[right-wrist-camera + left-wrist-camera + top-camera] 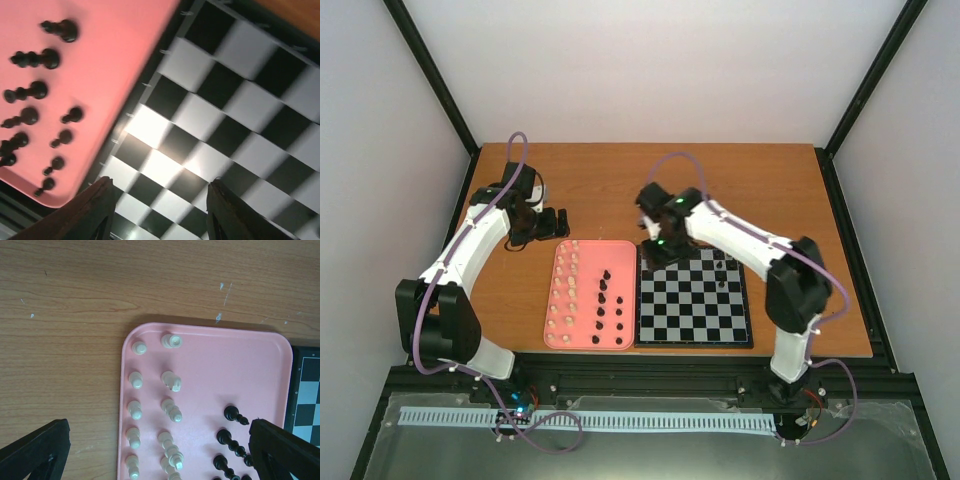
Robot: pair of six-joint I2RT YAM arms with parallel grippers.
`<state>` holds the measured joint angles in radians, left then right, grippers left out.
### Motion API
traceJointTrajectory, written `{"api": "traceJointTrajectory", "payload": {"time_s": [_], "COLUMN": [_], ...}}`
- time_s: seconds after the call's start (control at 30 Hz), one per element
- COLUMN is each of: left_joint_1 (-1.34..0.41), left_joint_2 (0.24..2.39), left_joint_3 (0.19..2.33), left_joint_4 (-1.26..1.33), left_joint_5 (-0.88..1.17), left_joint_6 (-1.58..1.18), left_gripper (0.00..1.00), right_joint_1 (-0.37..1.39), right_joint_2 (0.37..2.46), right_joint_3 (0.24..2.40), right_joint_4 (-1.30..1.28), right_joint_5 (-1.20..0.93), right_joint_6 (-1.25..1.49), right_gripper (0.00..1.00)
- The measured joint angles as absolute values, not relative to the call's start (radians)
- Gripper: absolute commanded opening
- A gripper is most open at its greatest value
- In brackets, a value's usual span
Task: Set up the chess pieces on the board
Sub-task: Pick up the chess piece from the storage box.
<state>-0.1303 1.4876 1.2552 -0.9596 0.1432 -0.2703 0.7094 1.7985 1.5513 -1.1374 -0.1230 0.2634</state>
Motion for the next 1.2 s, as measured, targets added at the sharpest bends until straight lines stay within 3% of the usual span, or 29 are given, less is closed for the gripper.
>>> {"api": "traceJointTrajectory", "payload": {"time_s": [0.33, 1.2], "left_joint_1": [-0.13, -0.13], "left_joint_2": [1.488, 1.488], "left_joint_3": [1.255, 1.24], "left_joint_4": [-0.959, -0.945], "left_joint_5": [0.142, 0.154], "left_joint_6": [-0.27, -0.276], "left_gripper": [1.0, 1.0], "right_joint_1": [0.881, 0.923], "right_joint_2": [2.107, 2.24], "right_joint_3": [1.746, 1.798], "right_joint_4": [-1.09, -1.097], "right_joint_5": [-0.216, -0.307], "right_joint_6": [0.233, 0.176], "right_gripper": [0.5, 0.28]}}
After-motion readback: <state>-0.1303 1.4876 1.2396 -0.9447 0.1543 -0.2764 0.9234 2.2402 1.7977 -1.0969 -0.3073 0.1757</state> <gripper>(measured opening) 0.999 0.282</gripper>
